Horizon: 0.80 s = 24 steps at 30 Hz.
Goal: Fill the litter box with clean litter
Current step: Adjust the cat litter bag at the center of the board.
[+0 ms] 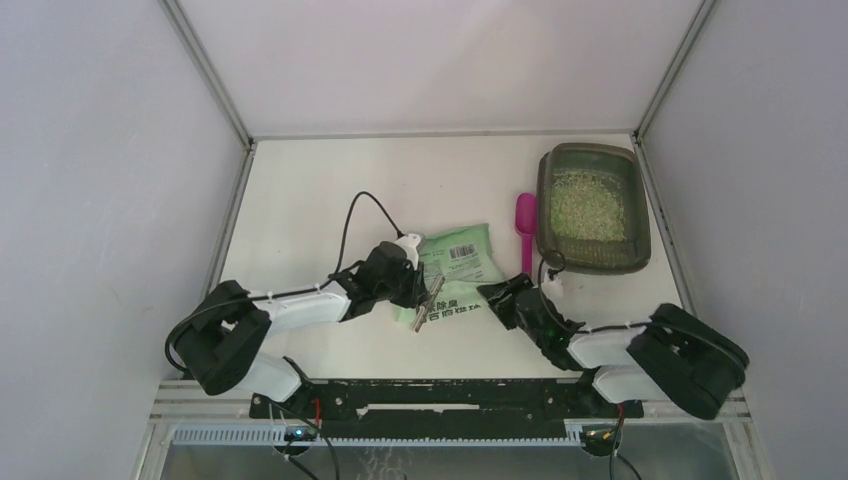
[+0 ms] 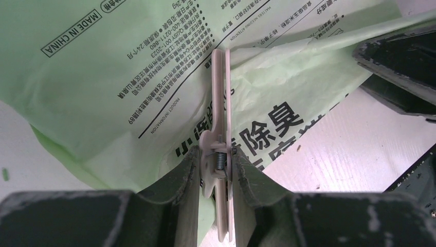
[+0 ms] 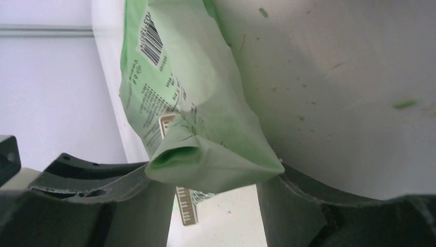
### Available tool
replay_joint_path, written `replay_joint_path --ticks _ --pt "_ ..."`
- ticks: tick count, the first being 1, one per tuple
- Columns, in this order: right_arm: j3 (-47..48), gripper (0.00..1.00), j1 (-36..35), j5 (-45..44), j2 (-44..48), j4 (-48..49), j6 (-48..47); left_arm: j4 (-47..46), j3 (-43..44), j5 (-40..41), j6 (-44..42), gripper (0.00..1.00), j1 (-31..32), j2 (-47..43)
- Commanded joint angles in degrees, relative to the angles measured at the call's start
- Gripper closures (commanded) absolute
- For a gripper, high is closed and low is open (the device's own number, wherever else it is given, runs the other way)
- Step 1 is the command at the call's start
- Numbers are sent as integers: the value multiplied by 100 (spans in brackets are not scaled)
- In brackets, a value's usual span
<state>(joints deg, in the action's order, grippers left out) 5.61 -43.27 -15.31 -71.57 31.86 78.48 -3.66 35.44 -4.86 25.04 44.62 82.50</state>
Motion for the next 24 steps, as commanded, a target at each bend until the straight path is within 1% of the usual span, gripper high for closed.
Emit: replay_joint_path --ticks 1,3,5,6,9,11,12,13,15,17,19,22,24 --pt "61 36 -446 -956 -1117 116 561 516 -222 -237 -181 100 -3 237" --pt "131 37 -521 -974 -1706 725 636 484 -234 -280 -183 100 2 262" --pt "160 44 -535 -908 -2330 1438 679 456 -252 -331 -192 100 -14 260" --pt "153 51 -538 -861 -2646 1801 678 447 -261 -342 -197 100 -19 264" --pt "-20 75 -559 -725 -3394 3040 688 481 -281 -345 -217 100 -75 222" --pt "-272 89 -614 -730 -3654 3932 641 561 -312 -362 -206 100 -165 115" --pt "-392 96 -614 -731 -3683 4171 624 601 -334 -356 -163 100 -219 -23" --pt "-496 100 -597 -716 -3630 4260 643 633 -367 -335 -108 100 -284 -172" --pt "-667 100 -529 -644 -3303 4290 560 742 -438 -254 70 100 -416 -479" --pt "-811 100 -492 -591 -2749 4057 454 970 -446 -21 220 100 -495 -801" --pt "-801 100 -478 -577 -1989 3347 379 1228 -410 237 337 100 -523 -1103" --pt "-512 100 -512 -706 -527 1388 200 1642 -428 625 460 100 -561 -1527" --pt "-138 100 -658 -1023 440 -71 -4 1650 -559 714 531 100 -598 -1745"
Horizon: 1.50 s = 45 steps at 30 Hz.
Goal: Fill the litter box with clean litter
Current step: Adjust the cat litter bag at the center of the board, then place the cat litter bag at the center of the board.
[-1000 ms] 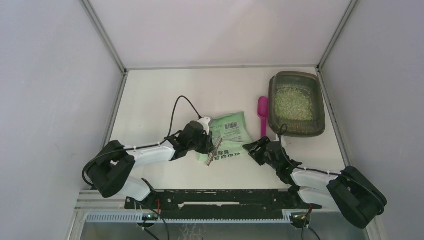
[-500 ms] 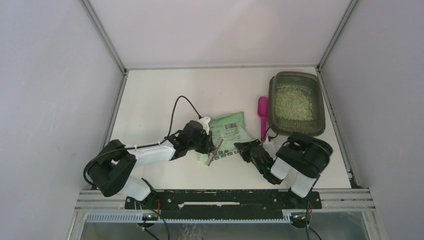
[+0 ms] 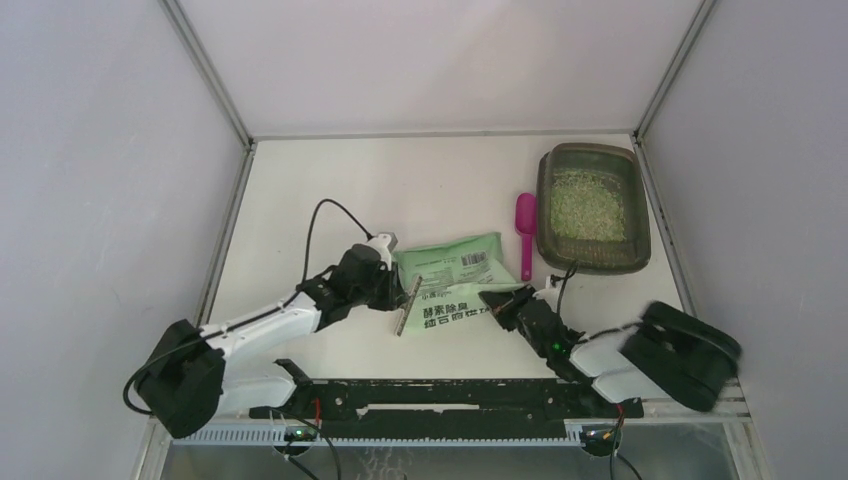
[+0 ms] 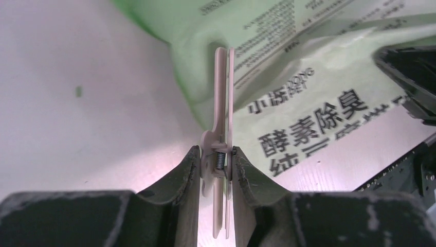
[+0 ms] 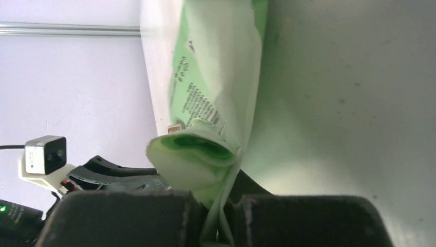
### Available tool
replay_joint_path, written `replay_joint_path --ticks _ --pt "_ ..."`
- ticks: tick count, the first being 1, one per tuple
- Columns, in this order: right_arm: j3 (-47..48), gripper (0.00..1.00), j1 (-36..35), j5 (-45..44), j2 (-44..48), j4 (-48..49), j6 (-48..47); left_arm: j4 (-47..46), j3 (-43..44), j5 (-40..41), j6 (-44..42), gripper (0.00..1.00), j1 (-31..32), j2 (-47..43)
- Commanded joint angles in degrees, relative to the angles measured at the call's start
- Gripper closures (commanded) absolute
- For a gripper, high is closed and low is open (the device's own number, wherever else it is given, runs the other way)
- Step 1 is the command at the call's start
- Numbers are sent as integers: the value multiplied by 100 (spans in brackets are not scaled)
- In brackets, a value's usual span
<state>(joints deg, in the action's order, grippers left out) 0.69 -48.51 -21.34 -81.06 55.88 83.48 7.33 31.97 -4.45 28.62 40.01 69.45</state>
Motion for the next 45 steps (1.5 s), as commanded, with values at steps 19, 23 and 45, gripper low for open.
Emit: replay_joint_path --ticks 19,23,45 --pt "2914 100 428 -15 1765 -4500 -1175 2061 355 1112 1343 97 -192 -3055" --pt "3115 100 398 2 1453 -4196 -932 1979 167 900 1779 100 -229 -3543" --pt "3249 100 1044 767 -217 -1392 -597 -1214 -2654 -322 5149 100 -1126 -5440"
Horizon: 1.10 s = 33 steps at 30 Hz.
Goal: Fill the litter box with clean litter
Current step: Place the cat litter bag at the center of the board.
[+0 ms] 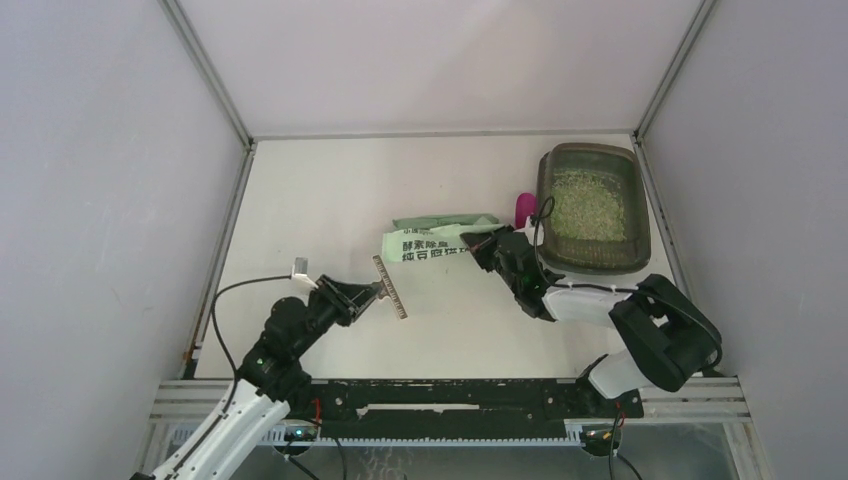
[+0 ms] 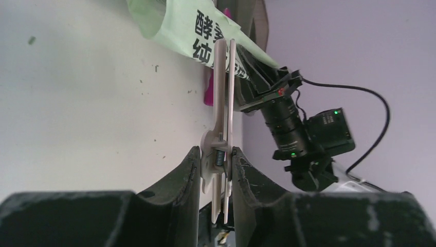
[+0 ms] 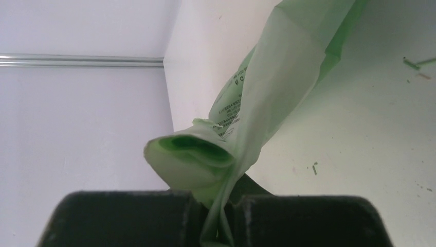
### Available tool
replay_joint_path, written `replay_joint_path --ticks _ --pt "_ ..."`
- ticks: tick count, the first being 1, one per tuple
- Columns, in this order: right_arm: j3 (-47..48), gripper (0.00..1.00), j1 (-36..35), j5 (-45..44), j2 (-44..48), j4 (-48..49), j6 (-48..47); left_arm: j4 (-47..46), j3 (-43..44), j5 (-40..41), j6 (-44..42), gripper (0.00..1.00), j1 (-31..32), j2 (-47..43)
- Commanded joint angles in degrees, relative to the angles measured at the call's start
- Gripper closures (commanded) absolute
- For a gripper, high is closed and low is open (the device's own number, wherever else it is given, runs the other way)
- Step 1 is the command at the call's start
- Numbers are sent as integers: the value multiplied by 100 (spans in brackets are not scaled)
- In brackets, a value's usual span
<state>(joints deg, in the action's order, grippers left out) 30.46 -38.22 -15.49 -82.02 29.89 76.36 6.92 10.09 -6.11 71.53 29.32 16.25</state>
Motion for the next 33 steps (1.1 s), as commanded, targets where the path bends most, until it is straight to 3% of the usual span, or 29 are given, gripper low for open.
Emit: replay_joint_path --ticks 1,6,17,26,33 --pt "276 100 -1 193 -174 1252 95 -1315 -533 -175 896 100 -58 -44" --pt "229 100 39 389 -481 1650 111 -2135 -1151 -174 1217 100 -61 186" --pt "211 100 203 743 -810 2238 216 -3145 -1562 -229 904 100 -49 766" --pt "646 100 343 1019 -1187 2551 553 -2744 -777 -485 370 100 -50 2116" --pt "802 100 447 1189 -1302 2611 599 -3924 -520 -672 453 97 -49 3144"
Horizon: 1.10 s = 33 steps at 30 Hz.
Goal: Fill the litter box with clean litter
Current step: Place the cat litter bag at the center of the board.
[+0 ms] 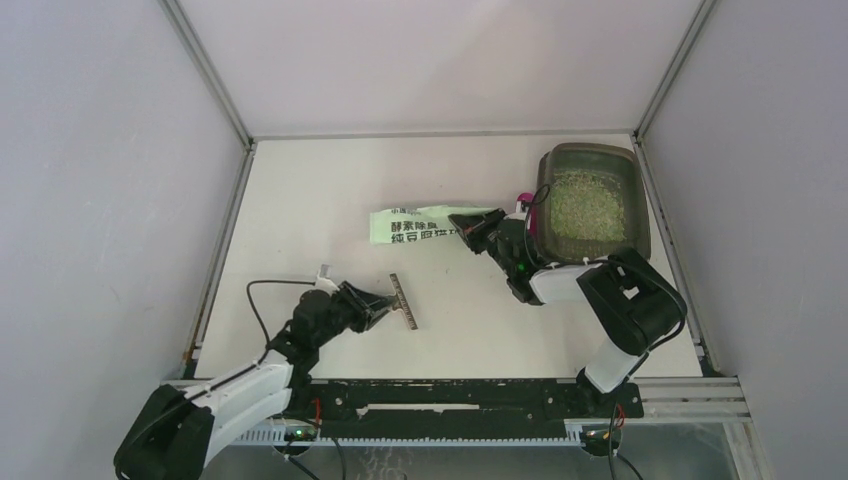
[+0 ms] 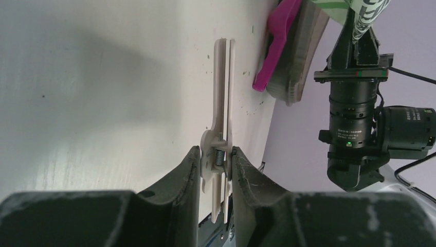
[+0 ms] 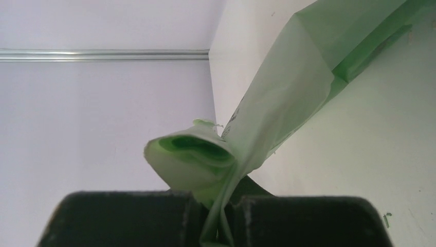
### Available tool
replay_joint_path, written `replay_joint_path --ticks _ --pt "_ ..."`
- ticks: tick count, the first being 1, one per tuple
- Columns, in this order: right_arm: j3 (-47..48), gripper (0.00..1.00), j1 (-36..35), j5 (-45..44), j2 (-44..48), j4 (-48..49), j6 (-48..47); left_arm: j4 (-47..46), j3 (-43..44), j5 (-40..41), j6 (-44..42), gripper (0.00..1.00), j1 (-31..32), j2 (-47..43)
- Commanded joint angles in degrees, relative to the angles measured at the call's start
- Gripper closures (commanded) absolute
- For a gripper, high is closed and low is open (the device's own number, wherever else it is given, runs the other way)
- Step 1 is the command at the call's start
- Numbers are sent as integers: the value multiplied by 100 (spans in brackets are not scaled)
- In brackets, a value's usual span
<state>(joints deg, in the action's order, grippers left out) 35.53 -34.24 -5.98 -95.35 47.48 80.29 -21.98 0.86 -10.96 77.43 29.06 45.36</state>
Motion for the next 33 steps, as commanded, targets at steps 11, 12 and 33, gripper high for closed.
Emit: replay_joint_path --ticks 11,12,33 --pt "287 100 200 509 -234 1023 278 -2068 689 -219 -368 100 -10 360" --pt "284 100 206 525 -264 1052 292 -2174 692 -232 -369 100 -6 421" --pt "262 100 248 740 -447 1206 347 -3863 604 -363 -102 100 12 2250"
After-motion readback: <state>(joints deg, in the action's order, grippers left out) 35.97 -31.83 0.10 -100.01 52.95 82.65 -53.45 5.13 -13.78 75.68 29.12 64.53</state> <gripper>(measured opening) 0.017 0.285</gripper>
